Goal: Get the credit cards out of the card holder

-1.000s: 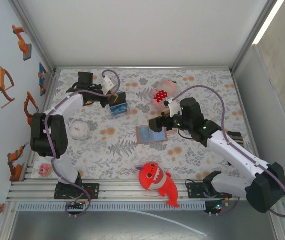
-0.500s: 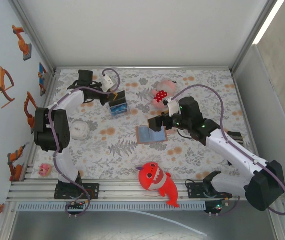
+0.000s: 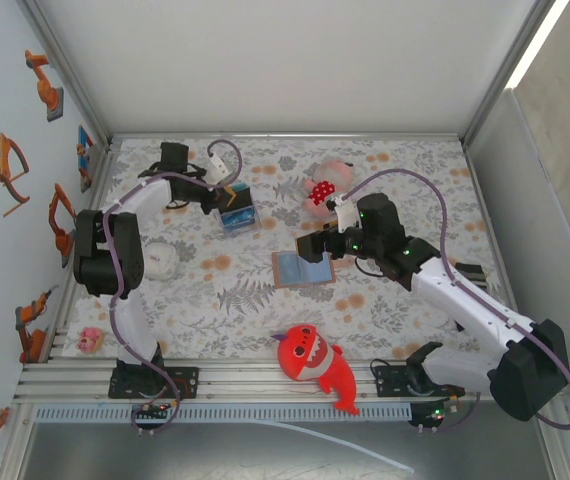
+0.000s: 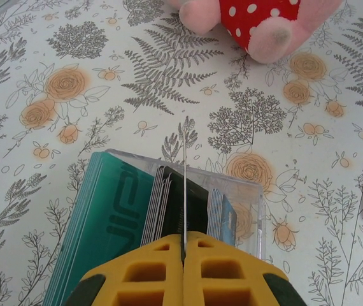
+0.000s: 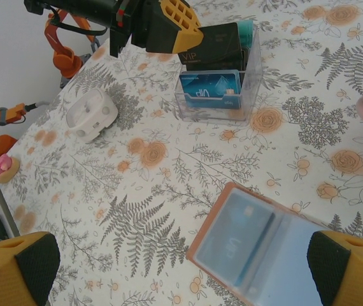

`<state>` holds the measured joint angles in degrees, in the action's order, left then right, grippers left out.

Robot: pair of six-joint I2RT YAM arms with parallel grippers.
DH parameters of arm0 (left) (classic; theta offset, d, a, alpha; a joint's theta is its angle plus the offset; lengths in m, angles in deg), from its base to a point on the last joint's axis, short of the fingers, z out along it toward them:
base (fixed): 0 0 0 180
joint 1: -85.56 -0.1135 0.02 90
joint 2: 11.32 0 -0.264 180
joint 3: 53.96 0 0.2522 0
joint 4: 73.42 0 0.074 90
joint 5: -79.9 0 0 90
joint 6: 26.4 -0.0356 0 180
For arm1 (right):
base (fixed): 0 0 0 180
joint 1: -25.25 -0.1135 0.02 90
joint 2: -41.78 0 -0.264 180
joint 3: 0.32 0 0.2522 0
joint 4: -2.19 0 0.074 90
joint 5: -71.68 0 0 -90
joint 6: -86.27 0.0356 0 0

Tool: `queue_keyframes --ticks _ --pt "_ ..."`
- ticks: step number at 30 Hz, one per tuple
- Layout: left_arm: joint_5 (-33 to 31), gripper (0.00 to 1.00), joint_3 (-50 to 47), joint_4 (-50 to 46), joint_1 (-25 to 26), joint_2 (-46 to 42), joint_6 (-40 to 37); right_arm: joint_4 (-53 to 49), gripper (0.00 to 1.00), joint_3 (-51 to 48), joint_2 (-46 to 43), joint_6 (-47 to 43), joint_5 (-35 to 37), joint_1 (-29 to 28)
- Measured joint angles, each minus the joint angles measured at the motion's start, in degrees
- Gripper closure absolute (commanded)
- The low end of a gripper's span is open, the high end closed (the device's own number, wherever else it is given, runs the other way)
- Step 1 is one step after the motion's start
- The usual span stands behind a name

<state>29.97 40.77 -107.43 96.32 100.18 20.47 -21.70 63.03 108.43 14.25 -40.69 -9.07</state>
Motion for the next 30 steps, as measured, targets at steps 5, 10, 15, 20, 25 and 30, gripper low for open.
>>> queue_keyframes --ticks 5,10,15,20,25,30 --pt "0.00 0.99 1.44 -0.74 0.00 0.92 -0.55 0.02 0.01 0.00 0.00 -0.02 0.00 0.00" --pt "-0.02 0.97 1.95 -1.88 0.00 1.99 -1.03 0.02 0.01 0.00 0.00 -0.02 0.00 0.00" --pt "-0.13 0.80 2.32 -2.69 0.00 2.71 -1.51 0.02 0.01 0.00 0.00 -0.02 -0.02 0.00" --pt "-0.68 0.79 2.89 -3.02 -0.09 2.82 -1.55 0.02 0.01 0.00 0.00 -0.02 -0.02 0.00" --pt "-1.36 0.79 3.48 -3.37 -0.09 2.82 -1.55 0.00 0.04 0.00 0.00 0.02 -0.02 0.00" --pt "-1.57 0.78 3.52 -3.45 -0.09 2.60 -1.51 -0.44 0.09 0.00 0.00 -0.02 0.31 0.00"
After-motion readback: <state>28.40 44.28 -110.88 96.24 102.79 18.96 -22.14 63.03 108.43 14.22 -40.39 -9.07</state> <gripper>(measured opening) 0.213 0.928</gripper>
